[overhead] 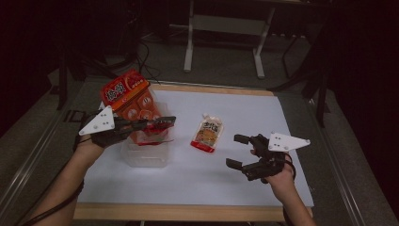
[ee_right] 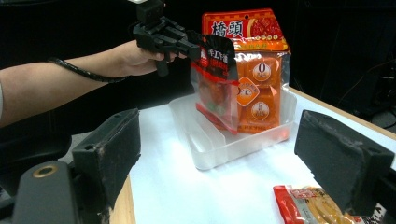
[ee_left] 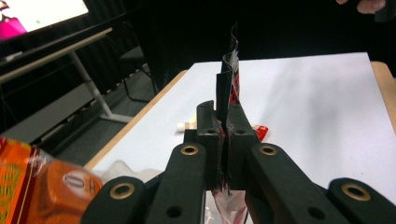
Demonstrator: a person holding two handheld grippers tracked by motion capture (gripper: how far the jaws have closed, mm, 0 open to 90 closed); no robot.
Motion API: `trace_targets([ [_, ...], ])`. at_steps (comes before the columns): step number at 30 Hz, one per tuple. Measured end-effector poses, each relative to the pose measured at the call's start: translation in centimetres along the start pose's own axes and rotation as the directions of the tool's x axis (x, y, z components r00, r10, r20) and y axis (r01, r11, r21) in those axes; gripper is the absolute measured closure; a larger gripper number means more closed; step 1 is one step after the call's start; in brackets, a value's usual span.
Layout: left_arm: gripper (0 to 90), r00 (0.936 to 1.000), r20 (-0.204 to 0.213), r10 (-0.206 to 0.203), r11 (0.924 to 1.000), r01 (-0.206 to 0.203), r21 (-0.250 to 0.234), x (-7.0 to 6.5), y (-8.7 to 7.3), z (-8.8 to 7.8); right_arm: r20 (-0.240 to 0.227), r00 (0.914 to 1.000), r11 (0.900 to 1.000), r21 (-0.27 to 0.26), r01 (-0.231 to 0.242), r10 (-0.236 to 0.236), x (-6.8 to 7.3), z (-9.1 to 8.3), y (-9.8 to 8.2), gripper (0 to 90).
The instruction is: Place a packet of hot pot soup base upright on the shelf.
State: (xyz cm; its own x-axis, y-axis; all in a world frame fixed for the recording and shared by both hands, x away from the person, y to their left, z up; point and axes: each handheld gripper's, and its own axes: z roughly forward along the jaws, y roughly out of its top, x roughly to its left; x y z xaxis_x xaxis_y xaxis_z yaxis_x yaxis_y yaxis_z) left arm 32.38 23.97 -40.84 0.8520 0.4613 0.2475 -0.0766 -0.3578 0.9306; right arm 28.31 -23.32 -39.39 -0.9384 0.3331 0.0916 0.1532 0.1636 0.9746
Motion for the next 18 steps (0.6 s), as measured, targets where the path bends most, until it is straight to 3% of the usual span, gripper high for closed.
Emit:
trace_targets([
  [7,87.6,0.9999,-0.005,-0.013,0.9997,0.013,0.023,0.4,-1.3,-0.6,-0.005,0.9999,1.0,0.003,-0.013,0.013,-0.3,0.2,-0.3,14.5],
  [14,87.5,0.999,-0.004,-0.045,0.999,0.045,0.001,0.9,-2.1,-1.1,-0.011,0.9997,1.0,0.004,-0.023,0.023,-0.3,0.3,-0.4,14.6],
  [18,87.5,0.9993,-0.004,-0.037,0.9993,0.037,-0.007,0.9,-2.1,-1.4,-0.017,0.9992,0.999,-0.005,-0.037,0.037,-0.4,0.2,-0.5,14.7],
])
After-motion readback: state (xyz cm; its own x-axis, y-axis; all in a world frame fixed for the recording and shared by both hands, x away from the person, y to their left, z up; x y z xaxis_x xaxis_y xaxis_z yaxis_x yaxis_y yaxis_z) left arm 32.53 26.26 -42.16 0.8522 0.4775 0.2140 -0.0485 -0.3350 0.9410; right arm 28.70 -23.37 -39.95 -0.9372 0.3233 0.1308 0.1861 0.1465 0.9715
